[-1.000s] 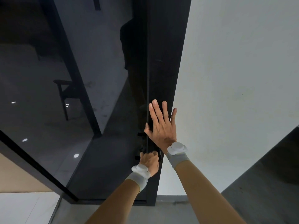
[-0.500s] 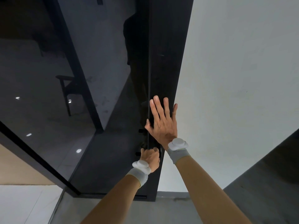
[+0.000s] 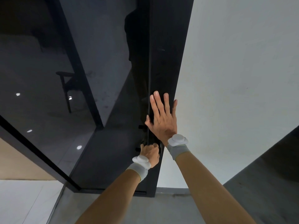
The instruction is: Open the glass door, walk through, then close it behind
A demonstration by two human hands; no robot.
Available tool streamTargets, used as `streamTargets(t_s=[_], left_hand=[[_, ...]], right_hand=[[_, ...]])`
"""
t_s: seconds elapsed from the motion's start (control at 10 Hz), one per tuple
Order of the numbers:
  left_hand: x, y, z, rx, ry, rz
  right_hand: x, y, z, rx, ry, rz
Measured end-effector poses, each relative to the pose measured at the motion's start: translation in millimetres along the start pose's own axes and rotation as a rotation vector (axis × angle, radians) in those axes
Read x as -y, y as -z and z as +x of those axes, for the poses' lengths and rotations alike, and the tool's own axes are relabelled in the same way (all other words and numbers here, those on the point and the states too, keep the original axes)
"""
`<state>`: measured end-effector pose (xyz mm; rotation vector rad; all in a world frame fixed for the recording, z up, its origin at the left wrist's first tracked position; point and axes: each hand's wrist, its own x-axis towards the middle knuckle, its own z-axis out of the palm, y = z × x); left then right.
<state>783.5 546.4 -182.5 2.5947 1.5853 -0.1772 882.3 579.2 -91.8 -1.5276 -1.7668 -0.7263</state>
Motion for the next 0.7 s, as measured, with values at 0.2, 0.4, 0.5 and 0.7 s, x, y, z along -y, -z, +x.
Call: streamTargets(t_s=[0.2, 0.4, 0.5, 0.7], left_hand=[[4, 14, -8, 0.034, -0.024, -0.076], [12, 32, -25, 0.008, -0.038, -0.099], [15, 50, -34, 0.000, -0.034, -0.103], [18, 92, -51, -0.054, 0.004, -0.194]], right_hand=[[0, 5, -1, 0.020, 0.003, -0.043], [2, 18, -3, 0.110, 0.005, -0.122], [1, 31, -2, 0.138, 0.013, -0.140], [7, 70, 9, 0.174, 0.060, -0.177]])
